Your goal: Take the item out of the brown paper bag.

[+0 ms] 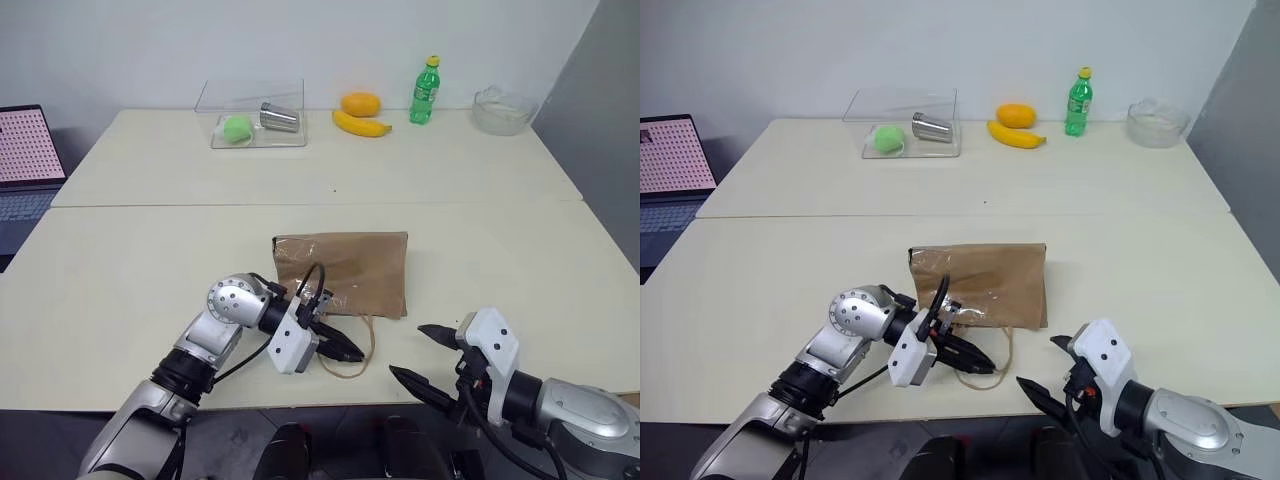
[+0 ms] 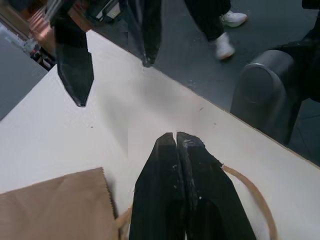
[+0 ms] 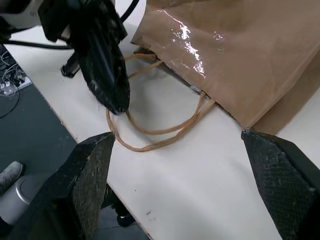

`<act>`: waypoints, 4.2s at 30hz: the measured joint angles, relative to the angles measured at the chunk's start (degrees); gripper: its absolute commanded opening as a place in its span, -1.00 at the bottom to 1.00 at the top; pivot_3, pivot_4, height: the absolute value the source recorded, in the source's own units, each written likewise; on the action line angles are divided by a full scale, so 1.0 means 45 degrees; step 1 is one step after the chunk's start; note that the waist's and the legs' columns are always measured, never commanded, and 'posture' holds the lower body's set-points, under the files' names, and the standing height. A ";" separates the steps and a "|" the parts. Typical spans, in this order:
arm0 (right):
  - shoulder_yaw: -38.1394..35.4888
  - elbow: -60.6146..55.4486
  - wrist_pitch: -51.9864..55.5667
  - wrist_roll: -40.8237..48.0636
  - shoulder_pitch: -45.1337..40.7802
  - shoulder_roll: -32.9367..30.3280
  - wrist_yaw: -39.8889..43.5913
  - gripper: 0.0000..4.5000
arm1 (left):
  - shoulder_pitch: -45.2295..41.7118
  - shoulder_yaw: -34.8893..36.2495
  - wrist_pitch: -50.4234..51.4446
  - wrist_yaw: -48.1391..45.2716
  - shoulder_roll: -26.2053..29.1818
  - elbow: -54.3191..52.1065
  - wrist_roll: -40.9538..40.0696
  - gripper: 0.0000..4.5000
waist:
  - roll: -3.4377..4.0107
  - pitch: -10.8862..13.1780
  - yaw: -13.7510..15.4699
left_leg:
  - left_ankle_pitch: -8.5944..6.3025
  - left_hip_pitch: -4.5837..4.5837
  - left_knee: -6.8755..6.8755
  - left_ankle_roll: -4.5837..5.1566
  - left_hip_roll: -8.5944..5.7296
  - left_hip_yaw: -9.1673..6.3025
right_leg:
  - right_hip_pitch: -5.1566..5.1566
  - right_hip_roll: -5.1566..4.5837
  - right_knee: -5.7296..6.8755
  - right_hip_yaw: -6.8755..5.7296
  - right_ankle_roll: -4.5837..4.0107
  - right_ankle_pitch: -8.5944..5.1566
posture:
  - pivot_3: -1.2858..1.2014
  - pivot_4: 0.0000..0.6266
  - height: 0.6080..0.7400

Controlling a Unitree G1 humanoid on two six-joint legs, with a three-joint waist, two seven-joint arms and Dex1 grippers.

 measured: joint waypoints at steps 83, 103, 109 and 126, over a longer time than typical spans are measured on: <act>0.6724 0.4775 0.6334 -1.2276 -0.8855 0.7614 0.7295 -0.99 | -0.8850 0.2826 0.2596 0.6634 -0.2175 0.8311 0.2254 -1.00 | -0.0011 0.0008 -0.0007 | -0.0011 -0.0025 -0.0006 0.0013 -0.0030 -0.0053 | -0.0019 -0.0016 -0.0010 -0.0048 0.0079 -0.0044 | 0.03 -0.52 1.00; 0.6022 0.4925 0.6475 -1.3088 -0.8536 0.8448 0.7805 -0.72 | -1.0142 0.4307 0.3377 0.4836 -0.2407 0.8562 0.0700 -1.00 | -0.0016 0.0010 -0.0098 | -0.0011 -0.0026 -0.0010 0.0010 -0.0047 -0.0065 | -0.0018 -0.0038 0.0008 -0.0060 0.0097 -0.0055 | 0.03 -0.52 1.00; 0.5394 0.4809 0.7166 -1.3028 -0.8597 0.8767 0.7881 0.20 | -0.8172 0.4109 0.6539 0.2487 -0.1932 0.5415 -0.0416 -1.00 | -0.0011 0.0014 -0.0336 | -0.0011 -0.0025 -0.0012 0.0010 -0.0039 -0.0068 | -0.0030 -0.0033 0.0022 -0.0057 0.0081 -0.0047 | 0.03 -0.52 1.00; 0.0087 0.0439 0.9774 -0.8476 -0.9656 0.6305 1.0908 0.83 | -0.7218 0.4035 0.9808 0.2444 -0.1638 0.2374 -0.0762 -1.00 | -0.0013 0.0020 -0.0221 | -0.0012 -0.0041 -0.0013 0.0011 -0.0047 -0.0075 | -0.0025 -0.0044 0.0006 -0.0066 0.0085 -0.0049 | 0.03 -0.52 1.00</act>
